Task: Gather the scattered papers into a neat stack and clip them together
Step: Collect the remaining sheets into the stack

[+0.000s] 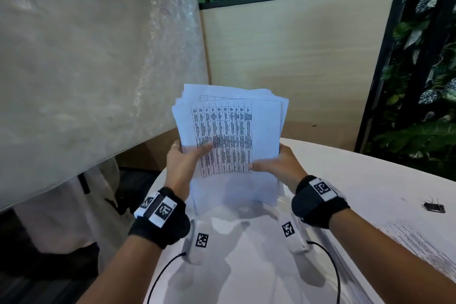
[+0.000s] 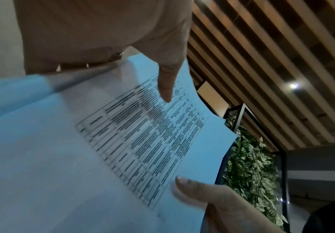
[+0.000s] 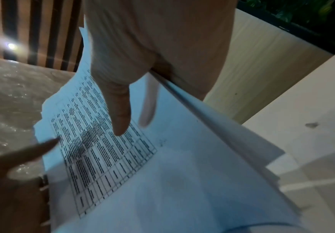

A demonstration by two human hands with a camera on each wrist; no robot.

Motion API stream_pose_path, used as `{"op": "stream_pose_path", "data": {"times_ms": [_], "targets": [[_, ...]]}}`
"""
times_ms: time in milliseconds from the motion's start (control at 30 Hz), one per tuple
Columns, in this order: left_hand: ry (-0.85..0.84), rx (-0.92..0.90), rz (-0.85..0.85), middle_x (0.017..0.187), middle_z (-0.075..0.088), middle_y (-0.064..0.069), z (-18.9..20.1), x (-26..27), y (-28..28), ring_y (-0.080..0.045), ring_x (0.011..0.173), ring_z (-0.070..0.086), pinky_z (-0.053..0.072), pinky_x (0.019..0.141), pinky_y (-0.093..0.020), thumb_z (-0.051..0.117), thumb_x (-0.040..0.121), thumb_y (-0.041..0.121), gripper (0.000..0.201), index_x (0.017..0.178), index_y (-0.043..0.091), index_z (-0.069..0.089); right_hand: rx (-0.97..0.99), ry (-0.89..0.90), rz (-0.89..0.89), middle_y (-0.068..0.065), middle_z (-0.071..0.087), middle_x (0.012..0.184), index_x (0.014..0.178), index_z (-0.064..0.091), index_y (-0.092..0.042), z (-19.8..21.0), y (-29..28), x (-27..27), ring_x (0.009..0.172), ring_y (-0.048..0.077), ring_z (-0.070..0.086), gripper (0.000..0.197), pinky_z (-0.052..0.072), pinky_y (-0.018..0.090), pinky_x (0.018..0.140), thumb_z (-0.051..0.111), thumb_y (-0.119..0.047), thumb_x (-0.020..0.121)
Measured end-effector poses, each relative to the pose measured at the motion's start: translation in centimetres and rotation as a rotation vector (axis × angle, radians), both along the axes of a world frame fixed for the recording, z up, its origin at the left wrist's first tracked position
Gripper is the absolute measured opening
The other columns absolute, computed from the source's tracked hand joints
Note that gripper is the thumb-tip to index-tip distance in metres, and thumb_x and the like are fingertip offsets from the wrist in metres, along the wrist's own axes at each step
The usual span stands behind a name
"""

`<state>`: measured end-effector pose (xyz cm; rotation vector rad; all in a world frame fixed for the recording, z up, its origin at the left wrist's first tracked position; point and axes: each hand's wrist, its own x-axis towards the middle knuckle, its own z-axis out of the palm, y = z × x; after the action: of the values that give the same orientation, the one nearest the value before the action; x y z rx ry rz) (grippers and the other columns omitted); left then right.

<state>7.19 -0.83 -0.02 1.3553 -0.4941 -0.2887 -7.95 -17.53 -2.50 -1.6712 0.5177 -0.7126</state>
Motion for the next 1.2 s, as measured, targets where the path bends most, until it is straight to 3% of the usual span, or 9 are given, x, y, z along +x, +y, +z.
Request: {"op": "stream_pose_path", "data": {"times_ms": [167,367,533,667,767,900,1033,1133,1200], "targets": [[-0.017,-0.053,0.139,0.121,0.068,-0.003,6.6,0.2,-1.6,-0.021,0.111,0.065,0.048,0.101,-0.04,0.082,0.05,0.073,0.102,0.127,0.012,0.056,-0.014,-0.091,-0.013,0.007,0.077,0.099,0.101,0.072,-0.006,1.0,-0.2,0.3,0.096,0.024,0.073,0.043,0.056,0.042,0.091,0.088,-0.003,0.061],[0.061,-0.013,0.257,0.093,0.069,-0.004,8.9,0.7,-3.2,-0.028,0.091,0.07,0.058,0.086,-0.051,0.079,0.043,0.05,0.058,0.087,0.019,0.058,0.022,-0.093,-0.005,0.007,0.076,0.103,0.108,0.07,-0.005,-0.2,-0.1,0.4,0.096,0.02,0.073,0.05,0.057,0.034,0.085,0.087,0.002,0.062],[0.012,-0.051,0.314,0.117,0.066,-0.008,8.9,0.1,-3.4,-0.028,0.108,0.063,0.05,0.096,-0.041,0.072,0.054,0.072,0.09,0.118,0.009,0.059,0.032,-0.017,0.007,0.003,0.075,0.106,0.109,0.071,-0.01,-2.4,-0.9,0.6,0.1,0.02,0.071,0.056,0.054,0.045,0.096,0.092,-0.01,0.057],[-0.048,0.001,0.362,0.07,0.059,-0.005,9.1,1.3,-3.2,-0.039,0.081,0.065,0.051,0.069,-0.04,0.066,0.049,0.047,0.036,0.066,0.018,0.053,-0.024,-0.003,0.002,0.003,0.076,0.103,0.104,0.074,-0.012,-3.1,-0.9,0.7,0.099,0.022,0.072,0.049,0.055,0.046,0.093,0.091,-0.02,0.06],[-0.116,0.041,0.359,0.07,0.059,-0.001,8.6,1.0,-2.5,-0.027,0.07,0.058,0.05,0.068,-0.038,0.063,0.062,0.036,0.02,0.068,0.019,0.056,-0.179,0.044,-0.069,0.003,0.076,0.098,0.1,0.075,-0.012,-2.8,-0.8,0.7,0.092,0.02,0.071,0.04,0.057,0.039,0.084,0.087,-0.03,0.067],[-0.408,0.069,0.267,0.071,0.061,0.003,9.8,1.5,-0.4,-0.013,0.065,0.054,0.043,0.066,-0.029,0.069,0.08,0.04,0.034,0.085,0.007,0.07,-0.374,0.104,-0.242,0.009,0.069,0.086,0.091,0.073,0.0,0.7,-1.7,0.3,0.084,0.015,0.063,0.026,0.047,0.03,0.067,0.082,-0.019,0.075],[-0.737,0.402,-0.189,0.101,0.076,0.005,12.1,1.9,2.3,-0.008,0.092,0.072,0.052,0.083,-0.026,0.084,0.064,0.054,0.058,0.112,0.027,0.068,-0.773,0.34,-0.201,0.006,0.057,0.069,0.07,0.062,-0.014,7.2,-2.3,-0.8,0.073,0.02,0.059,0.025,0.035,0.028,0.062,0.08,-0.03,0.077],[-0.797,0.538,-0.201,0.092,0.075,-0.013,10.7,2.1,2.3,-0.015,0.072,0.064,0.052,0.073,-0.03,0.09,0.066,0.034,0.028,0.086,0.028,0.072,-0.984,0.494,-0.073,0.0,0.045,0.059,0.057,0.043,-0.02,11.3,-1.2,-1.2,0.062,0.023,0.05,0.044,0.032,0.029,0.055,0.08,-0.037,0.076],[-0.697,0.385,-0.205,0.095,0.071,-0.029,8.6,2.6,2.3,-0.019,0.078,0.058,0.055,0.079,-0.049,0.088,0.066,0.037,0.028,0.086,0.025,0.072,-1.008,0.446,-0.112,-0.004,0.051,0.063,0.068,0.055,-0.024,12.8,-1.1,-1.7,0.065,0.022,0.053,0.032,0.037,0.028,0.055,0.08,-0.041,0.073]]}}
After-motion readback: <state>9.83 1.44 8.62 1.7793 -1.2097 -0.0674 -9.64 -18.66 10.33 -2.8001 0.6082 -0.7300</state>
